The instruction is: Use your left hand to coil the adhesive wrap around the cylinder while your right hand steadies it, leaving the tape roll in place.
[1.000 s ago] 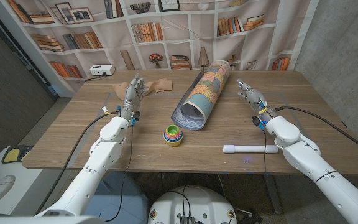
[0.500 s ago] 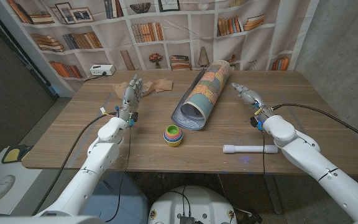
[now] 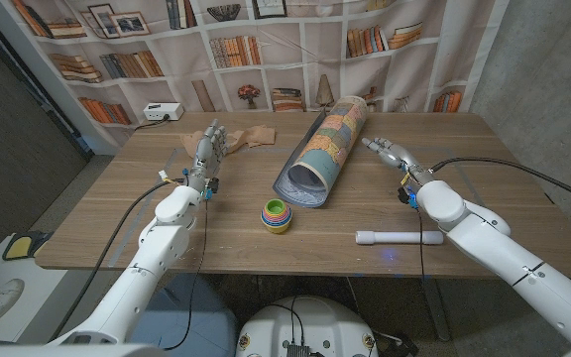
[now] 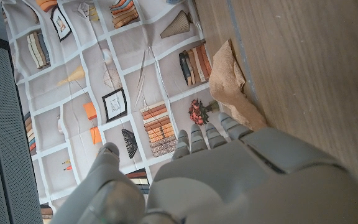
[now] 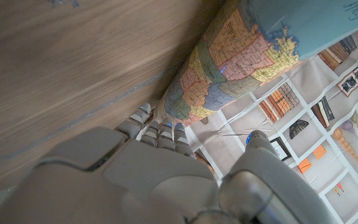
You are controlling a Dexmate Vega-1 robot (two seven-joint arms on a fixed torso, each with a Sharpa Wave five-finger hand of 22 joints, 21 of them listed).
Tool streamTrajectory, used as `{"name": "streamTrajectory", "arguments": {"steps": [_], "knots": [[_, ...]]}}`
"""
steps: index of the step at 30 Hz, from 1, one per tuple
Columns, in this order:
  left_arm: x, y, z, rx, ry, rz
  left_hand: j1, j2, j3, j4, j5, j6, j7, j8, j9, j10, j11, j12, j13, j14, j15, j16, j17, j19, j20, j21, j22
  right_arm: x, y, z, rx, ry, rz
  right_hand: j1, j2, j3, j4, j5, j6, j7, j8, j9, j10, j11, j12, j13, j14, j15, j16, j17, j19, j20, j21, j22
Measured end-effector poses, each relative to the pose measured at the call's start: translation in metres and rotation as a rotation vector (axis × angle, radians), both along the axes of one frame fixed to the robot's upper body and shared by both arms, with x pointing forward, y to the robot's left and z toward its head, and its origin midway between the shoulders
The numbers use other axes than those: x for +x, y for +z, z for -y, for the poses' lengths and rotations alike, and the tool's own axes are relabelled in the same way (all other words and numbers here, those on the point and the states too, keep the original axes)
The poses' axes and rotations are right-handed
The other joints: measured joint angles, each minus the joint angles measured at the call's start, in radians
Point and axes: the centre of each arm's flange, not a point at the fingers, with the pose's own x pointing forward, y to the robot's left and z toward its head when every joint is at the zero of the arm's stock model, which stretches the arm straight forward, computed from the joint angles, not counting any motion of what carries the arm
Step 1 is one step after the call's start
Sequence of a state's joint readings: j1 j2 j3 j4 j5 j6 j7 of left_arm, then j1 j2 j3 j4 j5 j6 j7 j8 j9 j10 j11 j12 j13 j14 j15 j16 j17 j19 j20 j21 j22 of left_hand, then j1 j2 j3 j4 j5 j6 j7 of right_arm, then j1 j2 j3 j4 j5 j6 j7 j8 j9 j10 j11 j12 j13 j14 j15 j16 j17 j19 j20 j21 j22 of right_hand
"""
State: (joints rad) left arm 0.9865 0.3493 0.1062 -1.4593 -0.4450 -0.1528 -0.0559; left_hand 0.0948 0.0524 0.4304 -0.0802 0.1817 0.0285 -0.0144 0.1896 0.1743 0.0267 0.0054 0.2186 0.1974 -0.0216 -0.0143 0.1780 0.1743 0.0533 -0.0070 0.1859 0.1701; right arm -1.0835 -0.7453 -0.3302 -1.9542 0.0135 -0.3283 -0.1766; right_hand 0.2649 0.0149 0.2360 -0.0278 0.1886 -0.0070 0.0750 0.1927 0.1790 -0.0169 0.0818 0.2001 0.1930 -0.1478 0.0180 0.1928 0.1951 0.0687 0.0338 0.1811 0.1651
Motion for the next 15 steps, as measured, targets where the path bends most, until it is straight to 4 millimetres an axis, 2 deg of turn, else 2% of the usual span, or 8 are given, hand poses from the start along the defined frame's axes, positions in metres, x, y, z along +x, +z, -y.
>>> {"name": "streamTrajectory", "arguments": {"steps": [15], "knots": [[0.0038,0.0002,0.0001,0.004,-0.004,-0.002,0.0,0.0,-0.003,-0.003,0.0,0.0,0.0,0.0,0.0,0.0,0.0,0.0,0.0,0.0,0.0,0.0,0.0,0.0,0.0,0.0,0.0,-0.0056,0.0005,-0.0045,-0.063,-0.05,-0.012,0.0,0.0,-0.001,-0.007,0.0,0.0,0.0,0.0,0.0,0.0,0.0,0.0,0.0,0.0,0.0,0.0,0.0,0.0,0.0,0.0,0.0]]}}
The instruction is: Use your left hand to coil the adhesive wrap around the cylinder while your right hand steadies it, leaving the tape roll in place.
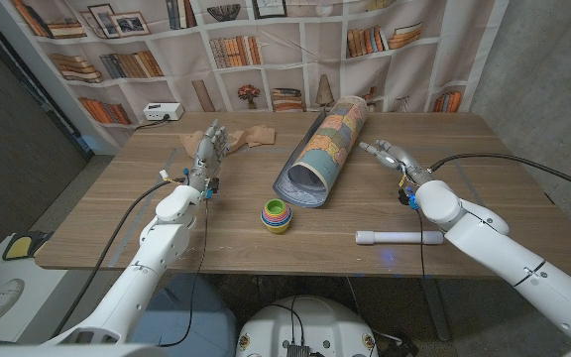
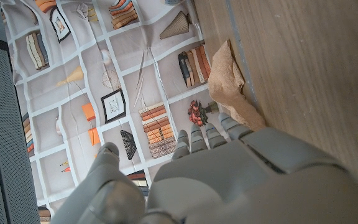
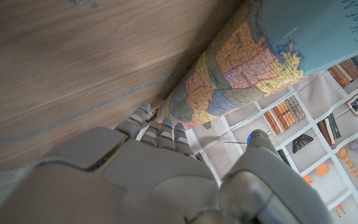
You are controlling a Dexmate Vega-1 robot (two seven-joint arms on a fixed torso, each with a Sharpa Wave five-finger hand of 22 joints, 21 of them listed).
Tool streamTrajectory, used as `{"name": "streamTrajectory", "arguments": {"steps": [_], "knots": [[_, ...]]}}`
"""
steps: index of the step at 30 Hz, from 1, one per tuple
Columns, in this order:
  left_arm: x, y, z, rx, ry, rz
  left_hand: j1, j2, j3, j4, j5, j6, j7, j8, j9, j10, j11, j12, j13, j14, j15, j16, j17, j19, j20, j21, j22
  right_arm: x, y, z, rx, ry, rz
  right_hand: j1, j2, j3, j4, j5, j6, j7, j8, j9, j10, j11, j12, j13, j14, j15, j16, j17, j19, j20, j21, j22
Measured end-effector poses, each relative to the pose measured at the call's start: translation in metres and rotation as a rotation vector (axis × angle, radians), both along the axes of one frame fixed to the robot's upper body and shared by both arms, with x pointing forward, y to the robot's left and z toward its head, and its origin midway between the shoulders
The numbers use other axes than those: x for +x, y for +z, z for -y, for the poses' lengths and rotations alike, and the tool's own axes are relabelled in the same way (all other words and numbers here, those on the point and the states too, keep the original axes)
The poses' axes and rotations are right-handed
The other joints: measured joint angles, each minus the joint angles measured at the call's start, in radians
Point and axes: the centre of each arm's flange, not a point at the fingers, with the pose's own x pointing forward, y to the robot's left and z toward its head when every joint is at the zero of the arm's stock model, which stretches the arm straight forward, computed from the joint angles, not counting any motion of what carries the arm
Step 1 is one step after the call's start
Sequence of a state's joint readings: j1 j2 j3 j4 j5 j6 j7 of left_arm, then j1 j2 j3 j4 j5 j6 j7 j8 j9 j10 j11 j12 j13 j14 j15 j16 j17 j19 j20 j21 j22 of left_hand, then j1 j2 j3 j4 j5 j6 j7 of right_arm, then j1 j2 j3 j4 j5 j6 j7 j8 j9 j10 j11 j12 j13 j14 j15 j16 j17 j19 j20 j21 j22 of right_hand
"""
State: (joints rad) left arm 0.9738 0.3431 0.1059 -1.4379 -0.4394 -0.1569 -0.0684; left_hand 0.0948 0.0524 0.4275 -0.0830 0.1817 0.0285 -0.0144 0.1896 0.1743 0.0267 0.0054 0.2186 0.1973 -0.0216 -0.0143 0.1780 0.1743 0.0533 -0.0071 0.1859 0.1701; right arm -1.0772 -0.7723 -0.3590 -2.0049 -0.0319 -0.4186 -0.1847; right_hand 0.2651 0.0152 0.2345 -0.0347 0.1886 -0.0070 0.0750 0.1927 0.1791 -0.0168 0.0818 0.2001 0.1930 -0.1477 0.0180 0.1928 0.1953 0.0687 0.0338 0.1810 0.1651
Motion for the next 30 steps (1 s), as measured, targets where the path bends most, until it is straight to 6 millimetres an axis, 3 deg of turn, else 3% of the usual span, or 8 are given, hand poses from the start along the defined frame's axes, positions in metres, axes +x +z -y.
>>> {"name": "streamTrajectory", "arguments": {"steps": [14,20,30], "knots": [[0.001,0.003,0.004,0.002,-0.001,0.01,0.0,0.0,0.0,0.0,0.0,0.0,0.0,0.0,0.0,0.0,0.0,0.0,0.0,0.0,0.0,0.0,0.0,0.0,0.0,0.0,0.0,-0.006,-0.003,0.003,-0.045,-0.016,0.001,0.018,0.0,-0.001,-0.01,0.0,0.0,0.0,0.0,0.0,0.0,0.0,0.0,0.0,0.0,0.0,0.0,0.0,0.0,0.0,0.001,0.0],[0.002,0.003,0.006,0.002,-0.001,0.01,0.0,0.0,0.0,0.0,0.0,0.004,0.004,0.0,0.0,0.008,0.0,0.0,0.0,0.0,0.0,0.0,0.0,0.0,0.0,0.0,0.0,-0.01,-0.004,0.004,-0.066,-0.018,-0.002,0.041,-0.023,-0.001,-0.032,0.0,-0.011,-0.018,0.0,0.005,0.0,-0.009,0.0,0.0,0.006,0.001,0.0,0.0,0.011,0.011,0.004,0.0],[0.002,0.002,0.007,-0.003,0.009,0.008,0.0,0.0,0.0,0.0,0.0,0.004,0.004,0.0,0.0,0.009,0.002,0.0,0.0,0.0,0.0,0.0,0.0,0.0,0.0,0.0,0.0,-0.015,-0.004,0.005,-0.102,-0.013,-0.024,0.08,-0.023,0.012,-0.059,0.004,-0.033,-0.022,-0.004,0.005,-0.003,-0.032,0.0,0.0,0.018,-0.01,0.0,0.0,0.02,0.013,0.004,0.0]]}}
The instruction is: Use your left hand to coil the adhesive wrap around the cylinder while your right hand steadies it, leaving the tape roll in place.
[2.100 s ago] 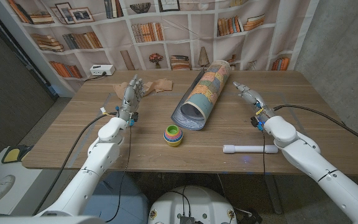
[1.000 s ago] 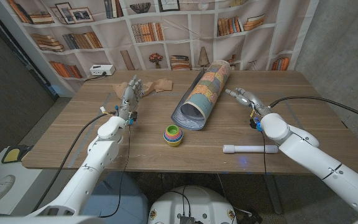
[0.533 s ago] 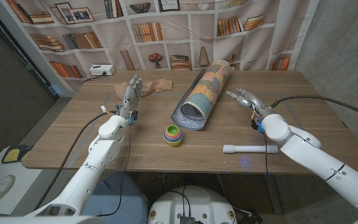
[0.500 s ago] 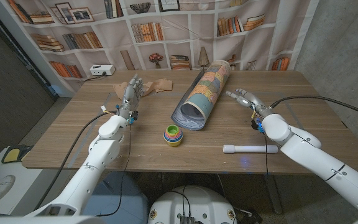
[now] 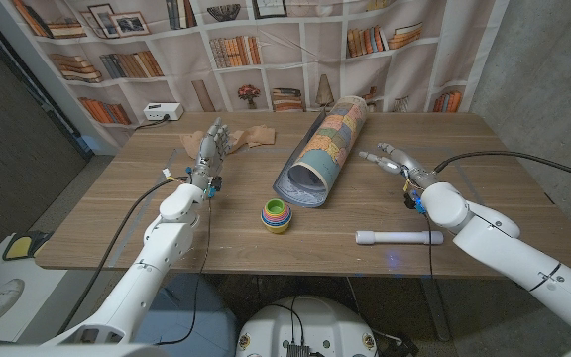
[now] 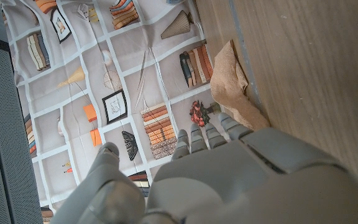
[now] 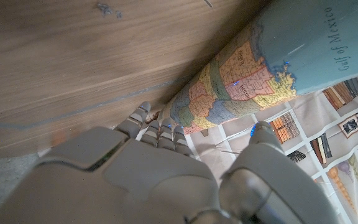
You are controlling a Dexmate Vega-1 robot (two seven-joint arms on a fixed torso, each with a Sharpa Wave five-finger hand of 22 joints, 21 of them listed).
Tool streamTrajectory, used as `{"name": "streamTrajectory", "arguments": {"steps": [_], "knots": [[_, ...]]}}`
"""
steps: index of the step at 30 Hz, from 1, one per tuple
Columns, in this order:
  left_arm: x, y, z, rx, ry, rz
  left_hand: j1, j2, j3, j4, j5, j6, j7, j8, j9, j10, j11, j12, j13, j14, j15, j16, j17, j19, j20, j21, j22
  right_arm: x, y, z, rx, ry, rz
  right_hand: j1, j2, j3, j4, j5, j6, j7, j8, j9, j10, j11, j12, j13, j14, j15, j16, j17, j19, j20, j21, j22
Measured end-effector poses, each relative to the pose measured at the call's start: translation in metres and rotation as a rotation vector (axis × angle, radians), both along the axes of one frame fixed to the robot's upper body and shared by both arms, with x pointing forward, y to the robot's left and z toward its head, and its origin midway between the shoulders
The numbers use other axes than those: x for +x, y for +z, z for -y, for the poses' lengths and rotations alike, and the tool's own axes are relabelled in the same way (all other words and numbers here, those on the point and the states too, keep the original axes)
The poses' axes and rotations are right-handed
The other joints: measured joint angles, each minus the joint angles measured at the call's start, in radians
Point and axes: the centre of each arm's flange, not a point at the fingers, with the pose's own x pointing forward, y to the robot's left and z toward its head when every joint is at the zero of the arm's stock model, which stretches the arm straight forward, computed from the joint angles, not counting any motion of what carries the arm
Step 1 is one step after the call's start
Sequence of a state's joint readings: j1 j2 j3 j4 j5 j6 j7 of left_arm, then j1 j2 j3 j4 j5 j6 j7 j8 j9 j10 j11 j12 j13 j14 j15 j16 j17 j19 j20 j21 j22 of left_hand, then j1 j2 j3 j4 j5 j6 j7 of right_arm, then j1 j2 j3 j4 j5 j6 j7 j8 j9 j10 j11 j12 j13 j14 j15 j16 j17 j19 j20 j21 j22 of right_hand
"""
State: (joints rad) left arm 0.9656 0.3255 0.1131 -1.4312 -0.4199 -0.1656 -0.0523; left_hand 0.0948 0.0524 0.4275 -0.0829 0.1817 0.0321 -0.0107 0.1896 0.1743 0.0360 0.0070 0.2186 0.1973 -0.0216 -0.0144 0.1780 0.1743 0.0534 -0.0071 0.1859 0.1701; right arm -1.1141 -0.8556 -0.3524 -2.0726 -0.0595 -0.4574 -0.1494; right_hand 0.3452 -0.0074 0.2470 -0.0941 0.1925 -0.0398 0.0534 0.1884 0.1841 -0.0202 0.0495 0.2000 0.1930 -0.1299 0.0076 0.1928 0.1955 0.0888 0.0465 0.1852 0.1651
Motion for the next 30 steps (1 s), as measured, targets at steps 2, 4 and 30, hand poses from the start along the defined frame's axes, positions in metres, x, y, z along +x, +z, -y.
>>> {"name": "streamTrajectory", "arguments": {"steps": [2,4,30], "knots": [[0.0,-0.001,0.0,0.0,0.001,-0.001,0.0,0.0,0.0,0.0,0.0,0.0,0.0,0.0,0.0,0.0,0.0,0.0,0.0,0.0,0.0,0.0,0.0,0.0,0.0,0.0,0.0,-0.001,0.0,0.0,-0.007,0.0,-0.004,0.005,0.005,0.0,-0.006,0.0,-0.005,-0.005,0.0,0.0,0.0,0.0,0.0,0.0,0.004,-0.004,0.008,0.0,0.0,0.0,0.0,0.0],[0.0,-0.001,0.0,-0.001,0.003,-0.001,0.0,0.0,0.0,0.0,0.0,0.004,-0.004,0.0,0.0,0.0,0.0,0.0,0.0,0.0,0.0,0.0,0.0,0.0,0.0,0.0,0.0,-0.003,0.0,0.001,-0.013,-0.002,-0.008,0.027,0.003,0.003,-0.017,0.0,-0.007,-0.007,0.0,0.0,-0.002,-0.013,0.0,0.001,0.012,0.001,0.008,0.0,0.013,0.013,0.004,0.0],[-0.002,-0.008,0.0,-0.014,0.018,-0.004,0.0,0.0,-0.003,-0.003,0.0,0.005,-0.005,0.0,0.0,0.0,0.0,0.0,0.0,0.0,0.0,0.0,0.0,0.0,0.0,0.0,0.0,-0.03,-0.004,0.005,-0.034,-0.008,-0.012,0.098,-0.008,0.002,-0.049,0.0,-0.02,-0.019,0.004,0.0,0.016,0.007,0.004,0.008,0.055,0.019,0.016,0.0,0.083,0.031,0.011,0.0]]}}
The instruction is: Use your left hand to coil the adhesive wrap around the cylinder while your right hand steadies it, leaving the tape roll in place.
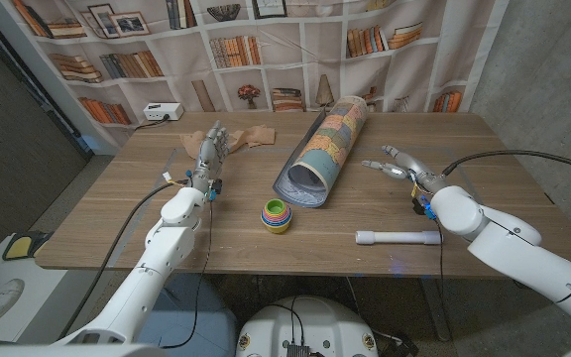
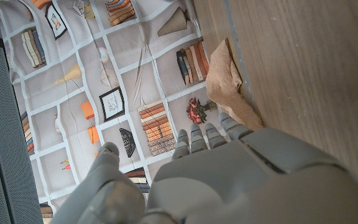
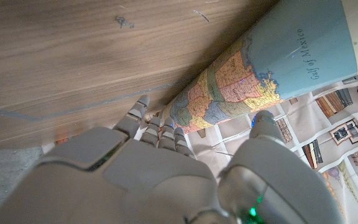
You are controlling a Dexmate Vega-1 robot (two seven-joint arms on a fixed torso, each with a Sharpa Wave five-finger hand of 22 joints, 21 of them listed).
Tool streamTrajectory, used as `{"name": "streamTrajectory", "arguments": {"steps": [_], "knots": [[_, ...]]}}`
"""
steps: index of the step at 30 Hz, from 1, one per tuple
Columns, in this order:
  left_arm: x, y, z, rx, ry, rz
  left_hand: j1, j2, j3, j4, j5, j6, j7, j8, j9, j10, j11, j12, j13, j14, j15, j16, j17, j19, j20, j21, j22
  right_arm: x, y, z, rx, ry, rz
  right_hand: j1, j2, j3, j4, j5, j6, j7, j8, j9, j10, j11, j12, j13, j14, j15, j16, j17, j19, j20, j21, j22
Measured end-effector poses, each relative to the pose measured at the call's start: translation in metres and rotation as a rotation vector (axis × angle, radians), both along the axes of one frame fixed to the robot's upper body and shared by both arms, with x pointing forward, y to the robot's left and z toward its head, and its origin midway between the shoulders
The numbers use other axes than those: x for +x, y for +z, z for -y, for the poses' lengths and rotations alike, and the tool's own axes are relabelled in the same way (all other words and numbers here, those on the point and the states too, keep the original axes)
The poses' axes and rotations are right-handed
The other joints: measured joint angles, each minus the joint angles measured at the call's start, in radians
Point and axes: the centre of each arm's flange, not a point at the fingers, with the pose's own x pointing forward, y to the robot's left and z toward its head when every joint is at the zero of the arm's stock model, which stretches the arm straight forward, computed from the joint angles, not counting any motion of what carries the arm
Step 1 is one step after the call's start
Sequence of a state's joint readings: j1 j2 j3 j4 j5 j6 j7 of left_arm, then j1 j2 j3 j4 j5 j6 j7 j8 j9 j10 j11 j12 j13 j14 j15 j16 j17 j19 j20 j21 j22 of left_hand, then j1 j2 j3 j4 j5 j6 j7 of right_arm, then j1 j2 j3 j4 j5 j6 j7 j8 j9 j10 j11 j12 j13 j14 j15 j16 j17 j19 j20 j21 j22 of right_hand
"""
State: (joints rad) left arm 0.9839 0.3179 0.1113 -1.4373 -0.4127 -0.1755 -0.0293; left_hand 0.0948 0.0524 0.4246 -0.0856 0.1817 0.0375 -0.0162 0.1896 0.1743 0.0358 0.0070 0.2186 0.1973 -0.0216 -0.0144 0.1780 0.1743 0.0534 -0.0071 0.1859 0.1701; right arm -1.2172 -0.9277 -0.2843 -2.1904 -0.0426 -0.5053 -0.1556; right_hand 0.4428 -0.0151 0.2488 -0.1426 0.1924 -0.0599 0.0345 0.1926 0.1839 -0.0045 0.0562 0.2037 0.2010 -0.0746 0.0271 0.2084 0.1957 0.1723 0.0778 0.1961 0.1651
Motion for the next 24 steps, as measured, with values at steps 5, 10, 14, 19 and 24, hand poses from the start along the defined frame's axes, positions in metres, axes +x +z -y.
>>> {"name": "streamTrajectory", "arguments": {"steps": [5,10,14,19,24], "knots": [[-0.0006,-0.0017,-0.0005,-0.003,0.001,-0.002,0.0,0.0,0.0,0.0,0.0,0.0,0.0,0.0,0.0,0.0,0.0,0.0,0.0,0.0,0.0,0.0,0.0,0.0,0.0,0.0,0.0,-0.0028,-0.0017,-0.0006,-0.004,-0.002,-0.004,0.015,0.001,0.002,-0.002,0.004,0.009,-0.001,0.004,0.0,0.0,0.005,0.0,-0.001,0.007,-0.003,0.0,0.0,0.013,-0.01,0.001,0.0],[-0.0012,-0.0031,-0.0015,-0.004,0.004,-0.004,0.0,0.0,0.0,0.0,0.0,0.0,0.0,0.0,0.0,0.0,0.0,0.0,0.0,0.0,0.0,0.0,0.0,0.0,0.0,0.0,0.0,-0.004,-0.0029,0.0009,-0.006,-0.009,-0.009,0.025,0.003,0.007,-0.006,0.004,0.009,-0.001,0.004,0.0,0.003,-0.029,0.0,-0.001,0.009,-0.016,0.0,0.0,0.016,-0.021,0.001,0.0],[-0.0014,-0.0034,-0.0022,-0.003,0.005,-0.004,0.0,0.0,0.0,0.0,0.0,0.0,0.0,0.0,0.0,0.0,0.0,0.0,0.0,0.0,0.0,0.0,0.0,0.0,0.0,0.0,0.0,-0.0036,-0.0035,0.0018,-0.006,-0.014,-0.014,0.033,0.004,0.007,-0.006,0.008,0.014,-0.006,0.004,0.0,0.007,-0.034,0.0,-0.001,0.011,-0.025,0.0,0.0,0.013,-0.028,-0.004,0.0],[-0.001,-0.0041,-0.0032,-0.006,0.01,-0.01,0.0,0.0,0.0,0.0,0.0,0.0,0.0,0.0,0.0,0.0,0.0,0.0,0.0,0.0,0.0,0.0,0.0,0.0,0.0,0.0,0.0,-0.0091,-0.0043,0.0037,-0.016,-0.016,-0.016,0.037,0.0,0.007,-0.006,0.008,0.014,-0.006,0.004,0.0,0.007,-0.034,0.0,-0.001,0.005,-0.03,0.0,0.0,0.007,-0.034,-0.007,0.0],[-0.0009,-0.0041,-0.0037,-0.007,0.012,-0.011,0.0,0.0,0.0,0.0,0.0,0.0,0.0,0.0,0.0,0.0,0.0,0.0,0.0,0.0,0.0,0.0,0.0,0.0,0.0,0.0,0.0,-0.0105,-0.005,0.005,-0.018,-0.02,-0.019,0.041,0.004,0.007,-0.006,0.008,0.014,-0.006,0.004,0.0,0.007,-0.034,0.0,-0.001,0.005,-0.03,0.0,0.0,0.007,-0.034,-0.008,0.0]]}}
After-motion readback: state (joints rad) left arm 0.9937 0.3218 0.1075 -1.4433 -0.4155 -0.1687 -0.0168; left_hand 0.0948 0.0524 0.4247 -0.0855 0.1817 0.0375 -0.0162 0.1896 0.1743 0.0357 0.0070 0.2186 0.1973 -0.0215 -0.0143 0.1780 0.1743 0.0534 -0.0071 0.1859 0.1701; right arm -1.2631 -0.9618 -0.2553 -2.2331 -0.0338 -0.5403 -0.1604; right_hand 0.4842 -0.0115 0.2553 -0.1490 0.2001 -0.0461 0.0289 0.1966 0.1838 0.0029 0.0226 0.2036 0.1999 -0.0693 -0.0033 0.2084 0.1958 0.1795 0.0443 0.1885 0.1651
